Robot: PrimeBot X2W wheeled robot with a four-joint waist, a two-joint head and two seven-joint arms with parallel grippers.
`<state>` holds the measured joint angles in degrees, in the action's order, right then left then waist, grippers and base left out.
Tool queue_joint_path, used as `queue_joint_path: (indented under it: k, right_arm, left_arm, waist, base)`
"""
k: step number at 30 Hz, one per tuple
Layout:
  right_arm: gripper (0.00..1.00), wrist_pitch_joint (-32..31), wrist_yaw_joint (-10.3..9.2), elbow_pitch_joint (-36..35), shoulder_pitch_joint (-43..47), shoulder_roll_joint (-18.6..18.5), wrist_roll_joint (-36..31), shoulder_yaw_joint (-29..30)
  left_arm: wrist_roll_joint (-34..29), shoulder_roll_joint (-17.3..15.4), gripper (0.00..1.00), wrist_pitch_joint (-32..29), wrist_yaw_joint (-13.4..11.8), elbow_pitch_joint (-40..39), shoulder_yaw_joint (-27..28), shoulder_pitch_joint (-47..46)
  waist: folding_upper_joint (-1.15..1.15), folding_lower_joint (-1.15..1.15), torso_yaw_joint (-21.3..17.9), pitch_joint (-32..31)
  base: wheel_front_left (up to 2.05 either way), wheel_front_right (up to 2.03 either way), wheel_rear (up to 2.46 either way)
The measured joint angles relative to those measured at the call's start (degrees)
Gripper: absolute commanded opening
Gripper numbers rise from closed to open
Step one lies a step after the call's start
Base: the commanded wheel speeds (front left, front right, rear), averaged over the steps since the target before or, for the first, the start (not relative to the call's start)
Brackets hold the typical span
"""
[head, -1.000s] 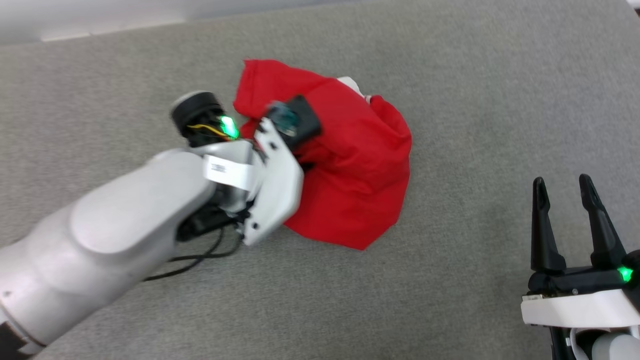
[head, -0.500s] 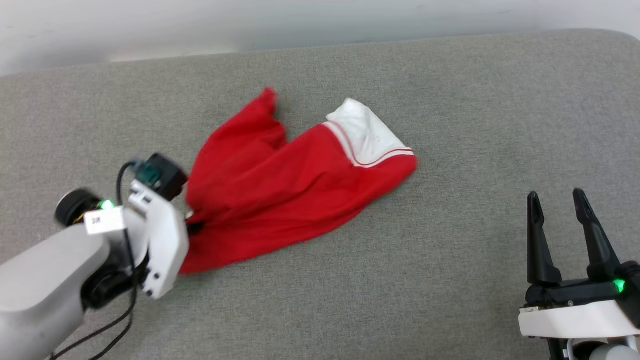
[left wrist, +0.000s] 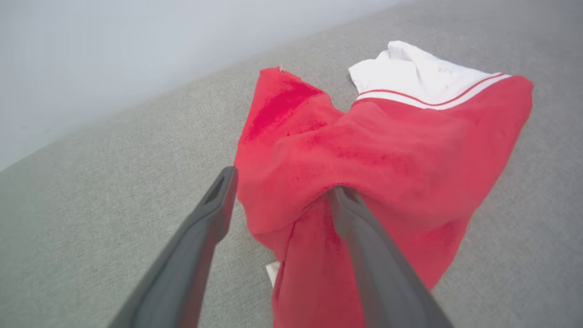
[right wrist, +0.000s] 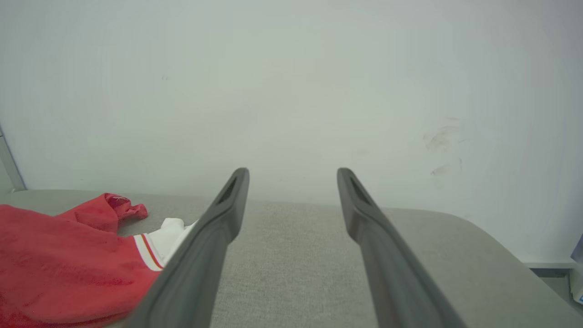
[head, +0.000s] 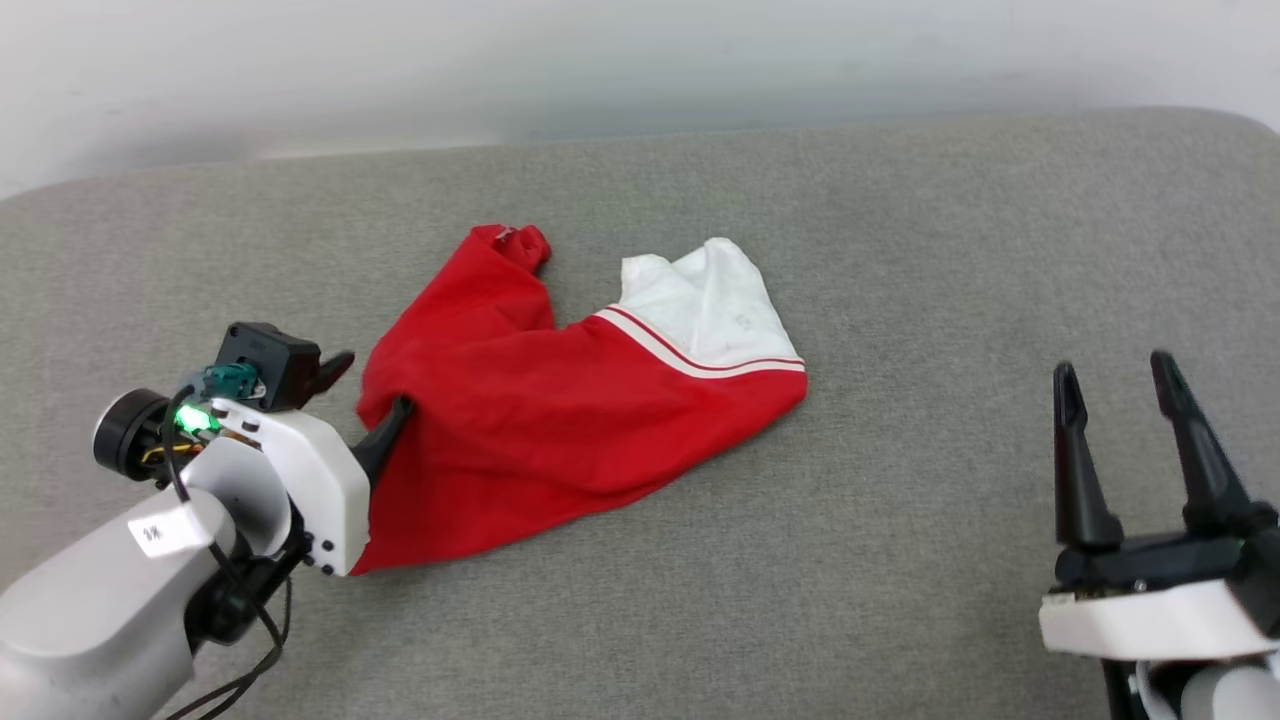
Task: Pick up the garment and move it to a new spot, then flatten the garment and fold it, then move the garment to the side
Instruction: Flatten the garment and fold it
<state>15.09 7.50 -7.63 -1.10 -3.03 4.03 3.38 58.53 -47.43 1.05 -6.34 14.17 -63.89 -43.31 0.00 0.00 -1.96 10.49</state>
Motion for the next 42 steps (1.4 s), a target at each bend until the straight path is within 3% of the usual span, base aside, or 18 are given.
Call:
queue_joint_path:
  k: [5,9,11,14,19,21,26,33,38,42]
  right_arm:
    - [1.00,0.0,0.00,-1.3,-5.7,-4.4,-1.1,-1.4]
    - [1.00,0.0,0.00,-0.2,-12.9,-10.2,-1.0,-3.7]
    - [1.00,0.0,0.00,1.9,-17.4,-13.4,-0.1,-5.6]
    - [1.00,-2.7,0.00,4.9,-24.3,-18.3,2.7,-10.4]
    - [1.00,-16.4,0.01,8.1,-37.5,-25.8,11.4,-23.3]
    - [1.00,-23.0,0.00,9.7,-42.7,-27.8,16.1,-28.3]
    - [1.00,-39.7,0.00,12.7,-54.6,-31.6,26.4,-40.3]
    - [1.00,-64.6,0.00,18.1,-65.4,-32.5,38.2,-48.3]
    - [1.00,-73.4,0.00,21.4,-69.1,-31.3,39.9,-51.3]
    - [1.00,-74.7,0.00,24.3,-70.0,-29.9,39.5,-52.7]
  left_arm:
    - [-3.1,1.0,1.00,11.0,-6.9,-3.3,3.4,2.4]
    - [-5.4,2.2,1.00,13.8,-12.7,-6.6,8.1,5.8]
    - [-8.5,3.8,1.00,13.9,-15.6,-9.2,13.4,8.0]
    - [-15.0,7.0,1.00,14.0,-18.4,-13.3,22.0,12.6]
    - [-25.6,13.1,1.00,14.0,-19.6,-18.8,33.8,21.5]
    - [-28.9,15.9,1.00,14.0,-19.3,-20.3,37.2,24.2]
    - [-36.0,22.4,1.00,14.0,-15.4,-22.6,44.5,27.9]
    - [-42.4,30.3,1.00,14.0,-9.4,-24.0,51.3,28.9]
    - [-45.6,34.7,1.00,14.0,-5.3,-24.4,54.8,27.7]
    - [-47.4,38.0,1.00,14.0,-2.6,-25.0,57.5,26.5]
  waist:
    - [0.00,0.00,1.3,-1.2]
    - [0.00,0.00,2.0,-0.9]
    - [0.00,0.00,2.3,-0.2]
    - [0.00,0.00,2.7,0.9]
    - [0.00,0.00,3.5,3.4]
    - [0.00,0.00,3.8,4.5]
    - [0.00,0.00,4.8,7.7]
    - [0.00,0.01,6.8,12.8]
    - [0.00,0.00,8.7,16.4]
    - [0.00,0.01,10.0,19.2]
  base:
    - [0.00,0.00,0.00]
    - [0.00,0.00,0.00]
    - [0.00,0.00,0.00]
    - [0.00,0.00,0.00]
    - [0.00,0.00,0.00]
    - [0.00,0.00,0.00]
    - [0.00,0.00,0.00]
    - [0.00,0.00,0.00]
    - [0.00,0.00,0.00]
    - [0.00,0.00,0.00]
